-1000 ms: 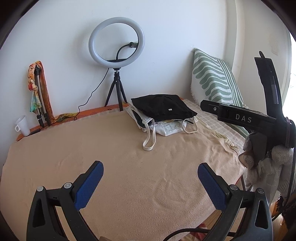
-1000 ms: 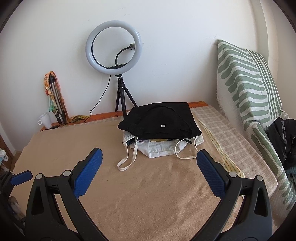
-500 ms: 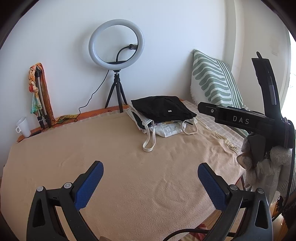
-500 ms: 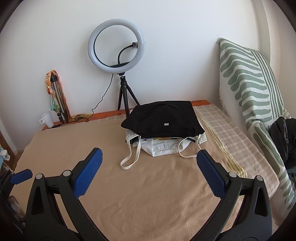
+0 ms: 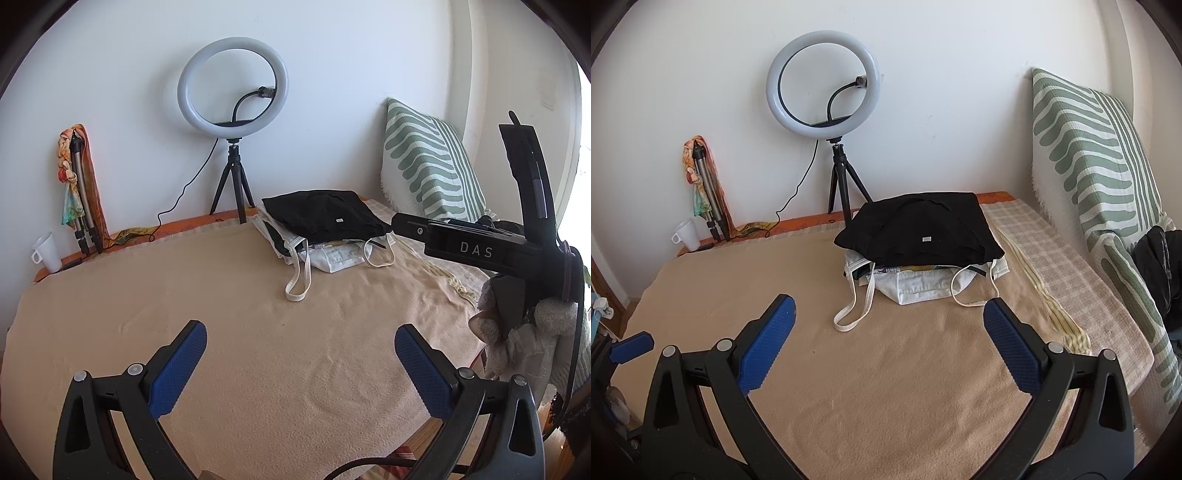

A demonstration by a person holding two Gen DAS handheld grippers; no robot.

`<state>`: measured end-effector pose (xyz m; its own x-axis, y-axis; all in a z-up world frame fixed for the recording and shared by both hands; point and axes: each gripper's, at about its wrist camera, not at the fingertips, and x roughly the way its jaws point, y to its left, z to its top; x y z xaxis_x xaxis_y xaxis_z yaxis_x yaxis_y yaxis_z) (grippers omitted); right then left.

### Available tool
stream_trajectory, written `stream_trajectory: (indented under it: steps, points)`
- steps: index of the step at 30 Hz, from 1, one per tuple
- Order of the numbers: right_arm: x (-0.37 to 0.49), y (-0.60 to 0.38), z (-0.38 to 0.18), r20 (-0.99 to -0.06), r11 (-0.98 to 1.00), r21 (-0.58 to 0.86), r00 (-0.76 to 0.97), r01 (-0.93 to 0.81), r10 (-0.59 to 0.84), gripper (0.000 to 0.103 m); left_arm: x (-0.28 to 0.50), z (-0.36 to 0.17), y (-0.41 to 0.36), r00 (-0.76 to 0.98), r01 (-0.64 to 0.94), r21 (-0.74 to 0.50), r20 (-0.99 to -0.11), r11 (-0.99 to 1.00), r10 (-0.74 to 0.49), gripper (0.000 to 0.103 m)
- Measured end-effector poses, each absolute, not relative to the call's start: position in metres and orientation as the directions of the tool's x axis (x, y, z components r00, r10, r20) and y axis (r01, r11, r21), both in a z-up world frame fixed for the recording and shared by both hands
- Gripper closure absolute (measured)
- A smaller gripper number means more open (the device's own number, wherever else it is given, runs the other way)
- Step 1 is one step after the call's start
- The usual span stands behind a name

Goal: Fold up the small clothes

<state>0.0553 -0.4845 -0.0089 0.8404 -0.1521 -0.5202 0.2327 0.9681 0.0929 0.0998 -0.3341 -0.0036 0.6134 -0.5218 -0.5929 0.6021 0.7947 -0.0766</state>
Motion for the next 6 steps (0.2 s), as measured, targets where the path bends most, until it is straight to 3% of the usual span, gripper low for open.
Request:
stream_trajectory:
  steps: [6]
  points:
    - [0.0568,-0.4900,-0.0170,-0.533,0.967,0.099,0.833,0.237,-0.150,0.000,0.1047,-0.0084,-0.3376,0.608,0.604,-0.081,-0.596,0.793,-0.524,0.000]
